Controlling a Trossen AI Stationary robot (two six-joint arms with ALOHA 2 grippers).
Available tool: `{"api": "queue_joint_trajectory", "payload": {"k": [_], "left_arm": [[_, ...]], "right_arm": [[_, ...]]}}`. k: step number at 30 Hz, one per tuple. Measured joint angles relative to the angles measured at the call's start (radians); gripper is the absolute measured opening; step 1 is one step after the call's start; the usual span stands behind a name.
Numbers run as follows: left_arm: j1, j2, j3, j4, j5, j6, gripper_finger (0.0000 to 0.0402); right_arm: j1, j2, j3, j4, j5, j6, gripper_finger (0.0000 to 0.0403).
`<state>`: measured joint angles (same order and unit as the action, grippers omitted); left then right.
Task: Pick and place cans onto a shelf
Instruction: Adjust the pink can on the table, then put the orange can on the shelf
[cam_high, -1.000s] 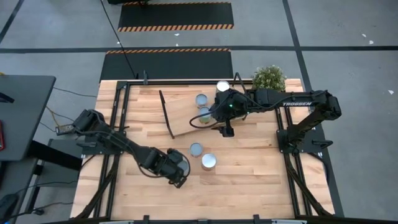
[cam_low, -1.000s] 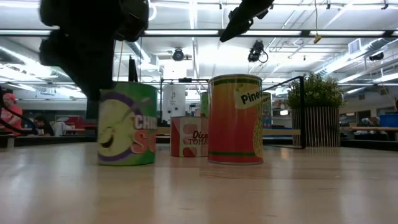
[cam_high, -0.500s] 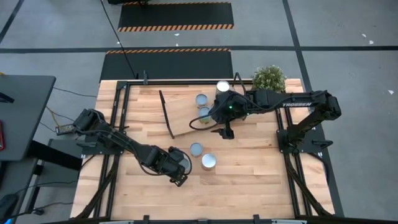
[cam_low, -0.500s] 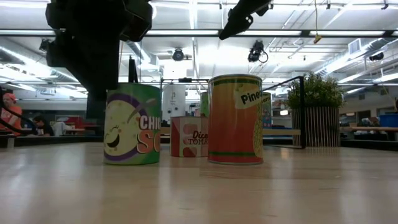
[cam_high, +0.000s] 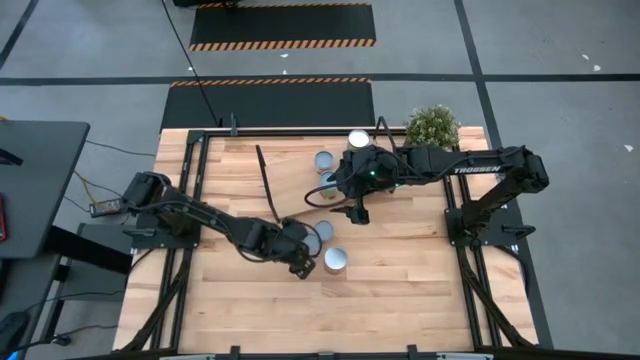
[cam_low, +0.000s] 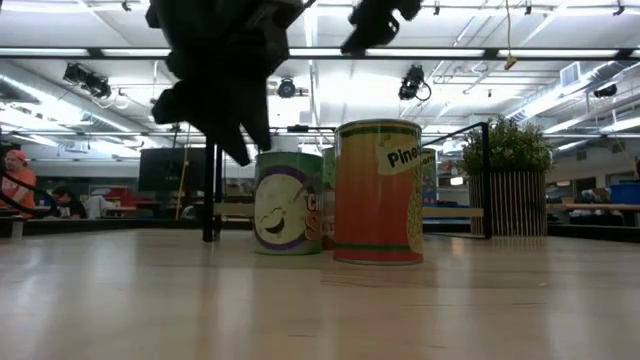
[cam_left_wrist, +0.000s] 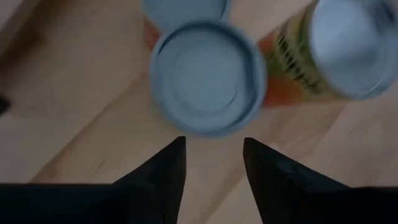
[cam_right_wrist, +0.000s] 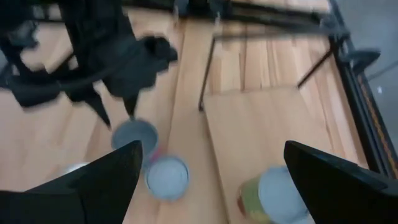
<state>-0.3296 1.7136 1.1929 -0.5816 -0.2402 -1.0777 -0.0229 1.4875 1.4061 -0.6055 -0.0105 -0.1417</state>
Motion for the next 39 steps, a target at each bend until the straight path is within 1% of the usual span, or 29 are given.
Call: {"api": "queue_joint_trajectory", "payload": {"k": [4, 7, 8, 10, 15, 17, 21, 24, 30, 33, 36, 39], "left_arm": [[0.003, -0.007, -0.001, -0.011, 0.124, 0.015, 0.0152], [-0.011, -0.011, -0.001, -0.013, 0.151, 0.008, 0.0142], [-0.018, -0.017, -0.001, -0.010, 0.139, -0.004, 0.0138], [-0.042, -0.034, -0.001, -0.008, 0.081, -0.023, 0.0131], [-0.130, -0.062, -0.001, -0.051, -0.113, -0.096, 0.0113], [-0.149, -0.062, -0.013, -0.071, -0.143, -0.124, 0.0106], [-0.141, -0.056, -0.100, 0.041, -0.175, -0.180, 0.0091], [-0.125, -0.056, -0.175, 0.196, -0.162, -0.228, 0.0081], [-0.120, -0.056, -0.285, 0.473, -0.148, -0.258, 0.0064], [-0.122, -0.059, -0.300, 0.510, -0.148, -0.265, 0.0058], [-0.122, -0.060, -0.299, 0.517, -0.145, -0.253, 0.0053], [-0.124, -0.082, -0.300, 0.533, -0.134, -0.224, 0.0050]], "right_arm": [[-0.008, 0.000, -0.001, -0.067, 0.003, -0.019, 0.0399], [-0.008, 0.000, -0.020, -0.061, -0.013, -0.038, 0.0399], [-0.010, 0.000, -0.029, -0.059, -0.024, -0.040, 0.0399], [-0.012, -0.001, -0.065, -0.033, -0.051, -0.040, 0.0399], [-0.001, 0.001, -0.173, 0.031, -0.063, -0.038, 0.0399], [0.013, 0.001, -0.194, 0.061, -0.065, -0.039, 0.0399], [0.026, 0.001, -0.213, 0.145, -0.069, -0.034, 0.0399], [0.028, 0.000, -0.212, 0.213, -0.068, 0.013, 0.0399], [0.028, 0.000, -0.212, 0.232, -0.068, 0.055, 0.0399], [0.028, 0.000, -0.212, 0.231, -0.066, 0.090, 0.0399], [0.028, 0.011, -0.207, 0.237, -0.066, 0.085, 0.0399], [0.030, 0.069, -0.139, 0.188, -0.066, 0.072, 0.0399]]}}
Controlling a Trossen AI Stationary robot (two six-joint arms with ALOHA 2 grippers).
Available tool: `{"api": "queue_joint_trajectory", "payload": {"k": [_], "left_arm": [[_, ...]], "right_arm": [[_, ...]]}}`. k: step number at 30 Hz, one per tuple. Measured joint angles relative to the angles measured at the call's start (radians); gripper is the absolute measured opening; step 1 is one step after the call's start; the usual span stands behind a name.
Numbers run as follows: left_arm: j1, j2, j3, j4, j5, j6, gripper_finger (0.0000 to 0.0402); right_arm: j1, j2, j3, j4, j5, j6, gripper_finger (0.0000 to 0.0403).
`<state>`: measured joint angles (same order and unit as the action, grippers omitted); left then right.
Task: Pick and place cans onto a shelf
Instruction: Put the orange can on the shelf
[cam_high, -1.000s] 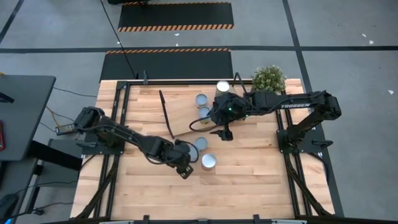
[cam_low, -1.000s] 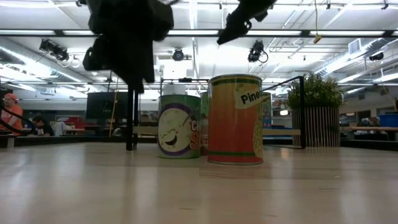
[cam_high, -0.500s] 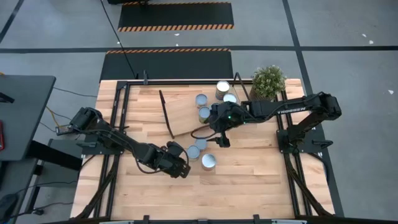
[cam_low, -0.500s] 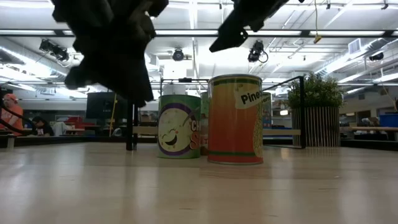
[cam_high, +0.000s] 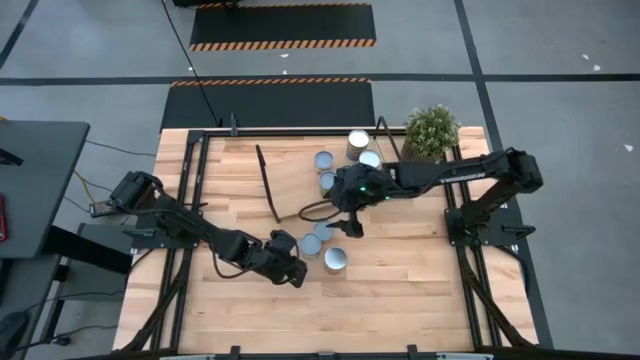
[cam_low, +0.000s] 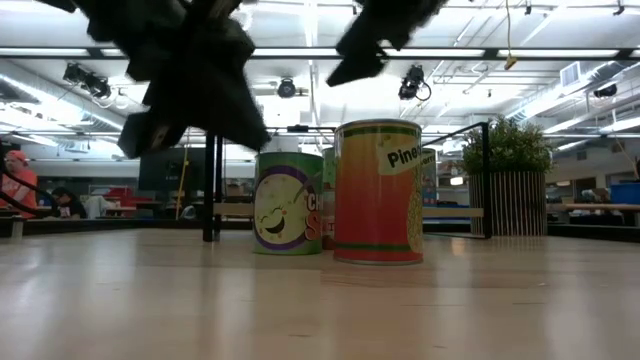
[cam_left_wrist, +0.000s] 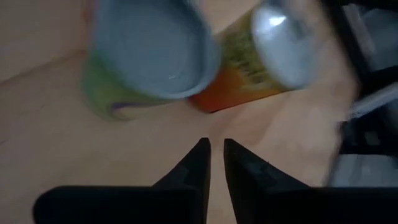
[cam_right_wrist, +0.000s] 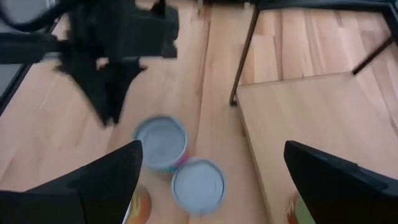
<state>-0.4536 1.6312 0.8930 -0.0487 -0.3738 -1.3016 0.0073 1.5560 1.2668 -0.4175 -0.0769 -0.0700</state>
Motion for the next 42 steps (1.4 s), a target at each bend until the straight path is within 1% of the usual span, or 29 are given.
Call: {"api": "queue_joint_trajectory", "payload": {"k": [4, 6, 9, 14, 18, 23, 27, 30, 31, 34, 37, 39, 42], "left_arm": [[0.000, -0.027, -0.001, 0.004, -0.002, 0.032, 0.0050], [0.001, -0.036, 0.003, -0.003, 0.001, 0.030, 0.0050], [-0.004, -0.042, 0.001, 0.017, 0.004, 0.023, 0.0050], [-0.024, -0.055, 0.002, 0.044, 0.009, 0.000, 0.0050], [-0.060, -0.086, 0.002, -0.002, 0.007, -0.028, 0.0050], [-0.101, -0.169, 0.002, -0.110, -0.047, -0.053, 0.0050], [-0.111, -0.250, 0.002, -0.230, -0.120, -0.057, 0.0050], [-0.111, -0.301, 0.001, -0.324, -0.185, -0.065, 0.0050], [-0.106, -0.312, 0.001, -0.330, -0.201, -0.068, 0.0050], [-0.106, -0.326, 0.001, -0.383, -0.226, -0.075, 0.0050], [-0.108, -0.324, 0.001, -0.413, -0.226, -0.074, 0.0050], [-0.107, -0.315, 0.001, -0.413, -0.227, -0.056, 0.0050], [-0.104, -0.307, 0.001, -0.421, -0.261, -0.019, 0.0050]], "right_arm": [[0.011, 0.107, 0.146, -0.063, -0.003, -0.037, 0.0399], [0.019, 0.149, 0.191, -0.085, -0.006, -0.047, 0.0399], [0.032, 0.181, 0.219, -0.105, -0.023, -0.059, 0.0399], [0.056, 0.211, 0.220, -0.121, -0.026, -0.088, 0.0399], [0.067, 0.238, 0.221, -0.111, -0.019, -0.097, 0.0399], [0.076, 0.264, 0.220, -0.115, -0.020, -0.098, 0.0399], [0.075, 0.273, 0.221, -0.075, -0.034, -0.102, 0.0399], [0.075, 0.296, 0.221, -0.027, -0.040, -0.134, 0.0400], [0.075, 0.303, 0.221, -0.021, -0.041, -0.150, 0.0400], [0.075, 0.312, 0.220, 0.005, -0.042, -0.171, 0.0400], [0.075, 0.311, 0.220, 0.027, -0.041, -0.173, 0.0400], [0.075, 0.311, 0.220, 0.023, -0.022, -0.173, 0.0400], [0.075, 0.311, 0.220, -0.014, -0.013, -0.172, 0.0400]]}}
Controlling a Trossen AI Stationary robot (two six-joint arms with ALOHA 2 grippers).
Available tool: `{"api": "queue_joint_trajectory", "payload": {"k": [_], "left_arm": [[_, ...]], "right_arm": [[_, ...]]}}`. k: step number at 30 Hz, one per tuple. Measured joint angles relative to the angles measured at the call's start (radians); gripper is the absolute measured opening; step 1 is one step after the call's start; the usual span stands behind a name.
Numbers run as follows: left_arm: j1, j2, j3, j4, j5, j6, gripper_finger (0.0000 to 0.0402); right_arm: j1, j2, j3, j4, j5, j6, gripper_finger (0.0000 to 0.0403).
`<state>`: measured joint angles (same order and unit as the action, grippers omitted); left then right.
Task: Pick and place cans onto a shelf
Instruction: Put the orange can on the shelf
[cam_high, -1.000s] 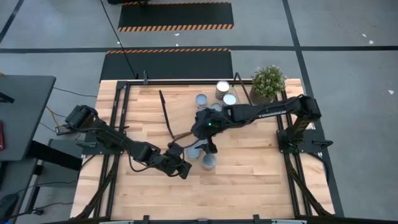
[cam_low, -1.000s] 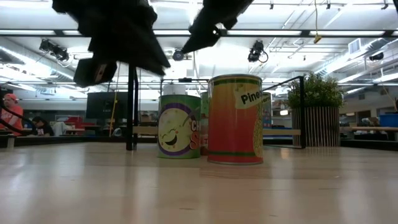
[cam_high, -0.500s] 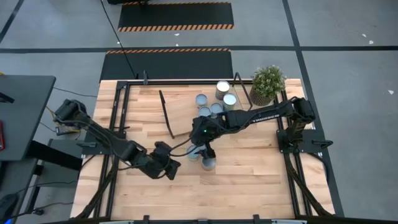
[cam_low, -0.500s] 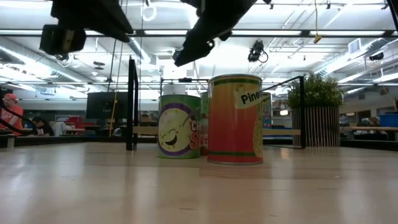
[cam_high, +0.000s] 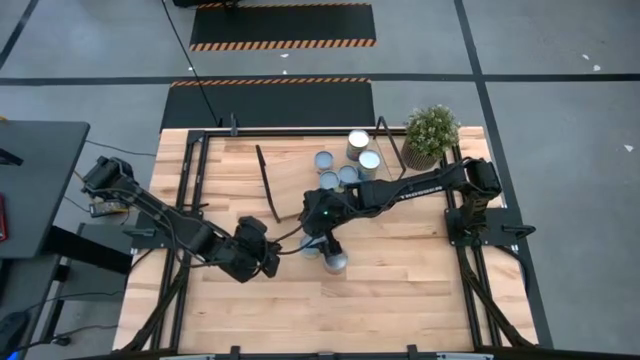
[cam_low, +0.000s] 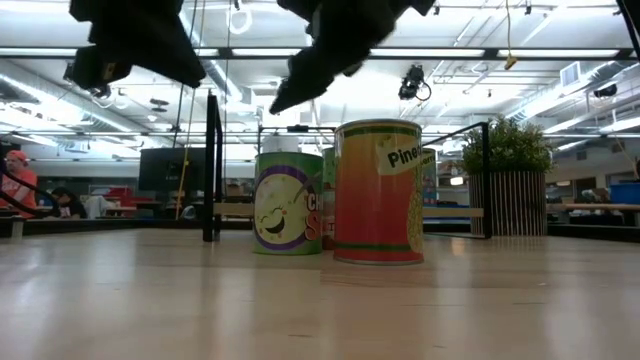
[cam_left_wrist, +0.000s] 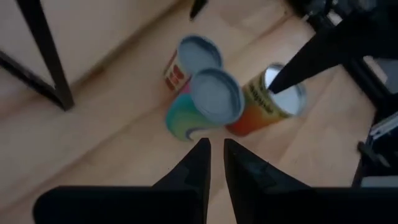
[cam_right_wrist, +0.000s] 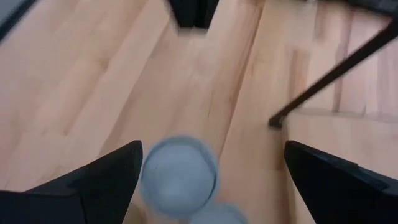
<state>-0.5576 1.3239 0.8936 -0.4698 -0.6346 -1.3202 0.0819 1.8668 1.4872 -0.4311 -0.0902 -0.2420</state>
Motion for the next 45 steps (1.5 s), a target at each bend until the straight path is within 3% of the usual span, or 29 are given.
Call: {"api": "queue_joint_trajectory", "payload": {"k": [10, 20, 31, 37, 45], "left_arm": [[0.010, 0.081, 0.000, 0.029, -0.083, 0.022, 0.0050], [0.022, 0.110, 0.000, 0.087, -0.078, -0.004, 0.0050], [0.091, 0.110, 0.000, 0.120, -0.079, -0.005, 0.0050], [0.095, 0.110, 0.000, 0.132, -0.068, 0.004, 0.0050], [0.096, 0.109, 0.000, 0.130, -0.042, 0.162, 0.0050]], "right_arm": [[0.010, 0.000, 0.000, -0.125, 0.029, -0.002, 0.0400], [-0.095, -0.038, 0.057, -0.265, 0.075, -0.100, 0.0399], [-0.265, -0.035, 0.091, -0.069, 0.130, -0.080, 0.0386], [-0.369, -0.038, 0.091, -0.104, 0.156, -0.031, 0.0380], [-0.432, -0.041, 0.090, -0.177, 0.116, -0.011, 0.0379]]}}
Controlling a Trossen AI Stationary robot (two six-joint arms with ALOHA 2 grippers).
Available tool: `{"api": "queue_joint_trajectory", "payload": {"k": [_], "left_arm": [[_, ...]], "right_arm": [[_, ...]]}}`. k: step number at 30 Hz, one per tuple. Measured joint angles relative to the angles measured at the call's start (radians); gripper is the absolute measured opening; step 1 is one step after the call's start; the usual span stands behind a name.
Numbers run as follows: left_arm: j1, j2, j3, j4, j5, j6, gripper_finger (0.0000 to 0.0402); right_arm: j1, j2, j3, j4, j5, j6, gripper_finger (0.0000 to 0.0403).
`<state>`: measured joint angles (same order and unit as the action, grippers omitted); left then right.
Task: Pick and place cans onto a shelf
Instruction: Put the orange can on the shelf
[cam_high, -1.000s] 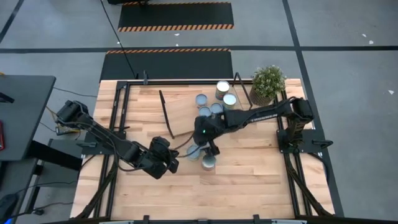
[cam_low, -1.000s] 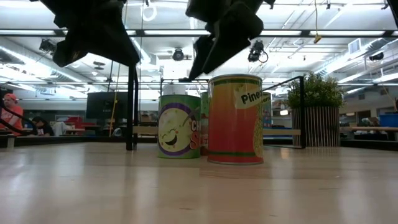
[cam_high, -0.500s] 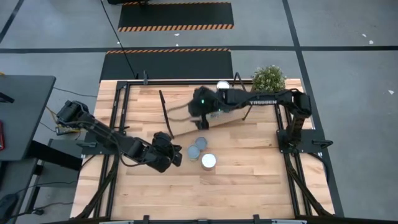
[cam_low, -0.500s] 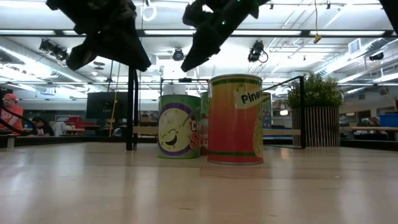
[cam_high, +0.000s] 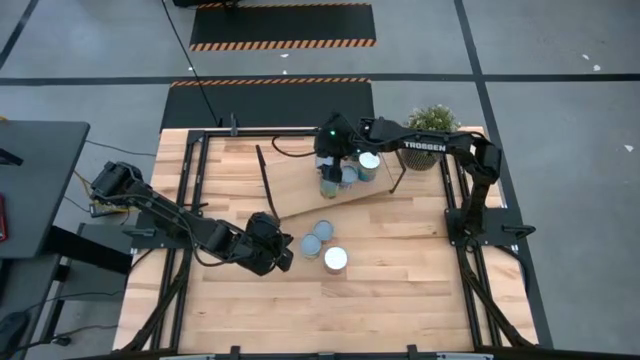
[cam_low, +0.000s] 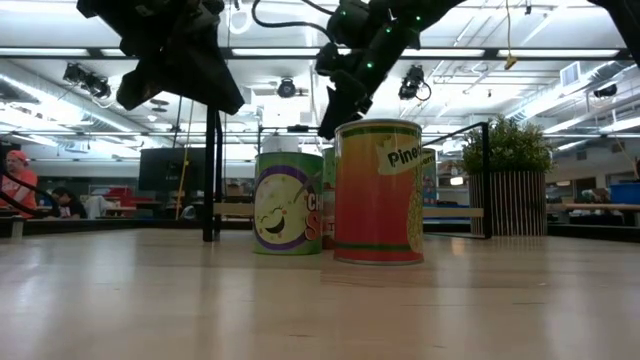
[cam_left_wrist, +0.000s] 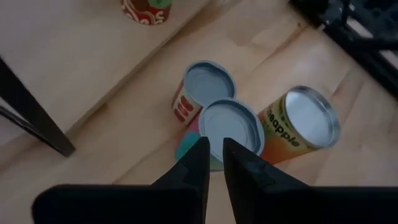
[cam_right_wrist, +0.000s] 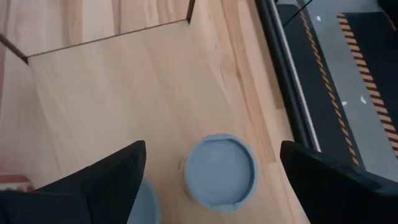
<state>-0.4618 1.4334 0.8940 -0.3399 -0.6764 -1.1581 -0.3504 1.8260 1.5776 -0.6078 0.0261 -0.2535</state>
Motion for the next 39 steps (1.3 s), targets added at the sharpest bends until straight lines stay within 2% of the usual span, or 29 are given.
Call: {"api": "queue_joint_trajectory", "payload": {"k": [6, 9, 15, 22, 30, 34, 39], "left_arm": [[0.003, 0.000, 0.000, -0.005, -0.004, 0.114, 0.0050], [0.011, 0.000, 0.000, -0.004, -0.020, 0.120, 0.0053], [0.028, 0.000, 0.000, -0.002, -0.026, 0.117, 0.0100], [0.040, 0.000, 0.000, 0.003, -0.027, 0.128, 0.0141], [0.040, 0.000, 0.000, 0.007, -0.027, 0.128, 0.0143], [0.040, 0.000, 0.000, 0.010, -0.026, 0.116, 0.0142], [0.040, 0.000, 0.000, 0.016, -0.026, 0.081, 0.0142]], "right_arm": [[-0.011, 0.005, -0.005, 0.057, -0.018, 0.009, 0.0377], [-0.014, 0.000, -0.007, 0.076, -0.044, 0.012, 0.0377], [0.006, -0.005, -0.005, 0.101, -0.132, -0.020, 0.0376], [0.053, 0.015, -0.010, 0.088, -0.073, -0.045, 0.0376], [0.067, 0.023, -0.011, 0.028, -0.066, -0.064, 0.0376], [0.067, 0.022, -0.011, -0.025, -0.027, -0.117, 0.0376], [0.051, 0.022, -0.011, 0.021, 0.022, -0.191, 0.0376]]}}
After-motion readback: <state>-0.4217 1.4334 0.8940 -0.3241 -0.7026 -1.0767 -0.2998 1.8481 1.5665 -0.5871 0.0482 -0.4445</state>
